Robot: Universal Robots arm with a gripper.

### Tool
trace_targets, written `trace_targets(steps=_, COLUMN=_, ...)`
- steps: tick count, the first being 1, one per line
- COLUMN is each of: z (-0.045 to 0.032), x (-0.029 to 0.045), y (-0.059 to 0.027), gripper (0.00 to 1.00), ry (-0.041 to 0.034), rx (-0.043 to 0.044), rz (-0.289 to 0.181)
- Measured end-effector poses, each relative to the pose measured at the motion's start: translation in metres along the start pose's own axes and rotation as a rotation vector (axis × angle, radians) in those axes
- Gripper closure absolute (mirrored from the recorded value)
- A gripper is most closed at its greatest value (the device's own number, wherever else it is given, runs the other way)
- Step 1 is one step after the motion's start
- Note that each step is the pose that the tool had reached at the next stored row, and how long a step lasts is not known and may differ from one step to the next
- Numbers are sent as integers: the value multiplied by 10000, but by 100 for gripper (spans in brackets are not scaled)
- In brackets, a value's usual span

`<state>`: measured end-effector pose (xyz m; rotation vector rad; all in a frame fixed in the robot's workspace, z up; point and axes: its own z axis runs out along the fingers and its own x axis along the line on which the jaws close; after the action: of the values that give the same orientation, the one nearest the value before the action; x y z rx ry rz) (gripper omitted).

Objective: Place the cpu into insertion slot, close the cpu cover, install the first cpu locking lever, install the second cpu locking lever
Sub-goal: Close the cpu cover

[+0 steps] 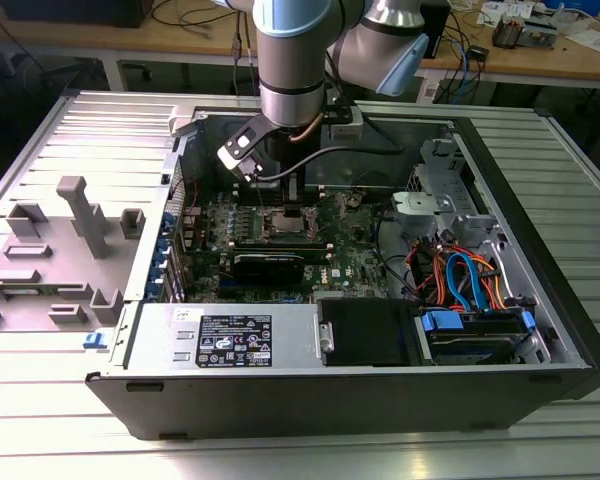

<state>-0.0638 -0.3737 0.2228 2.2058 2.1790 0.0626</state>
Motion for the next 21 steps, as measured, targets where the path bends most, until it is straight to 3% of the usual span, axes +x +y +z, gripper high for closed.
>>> trace_targets(steps=4, z=-74, x=0, y=5, gripper=89, ry=-17, rx=0, rz=-2)
trace_targets(steps=10, z=-72, x=0, y=15, gripper=89, ry=-18, rx=0, rz=-2)
trace_targets(steps=13, z=-61, x=2, y=128, gripper=89, ry=-18, rx=15, rz=-2)
trace_targets(steps=16, z=-75, x=1, y=132, gripper=89, ry=-22, rx=17, rz=-1)
trace_targets(steps=19, z=-155, x=2, y=139, gripper=89, ry=-19, rx=33, rz=-5)
trace_targets(steps=21, z=-149, x=6, y=228, gripper=89, ry=-20, rx=89, rz=-5)
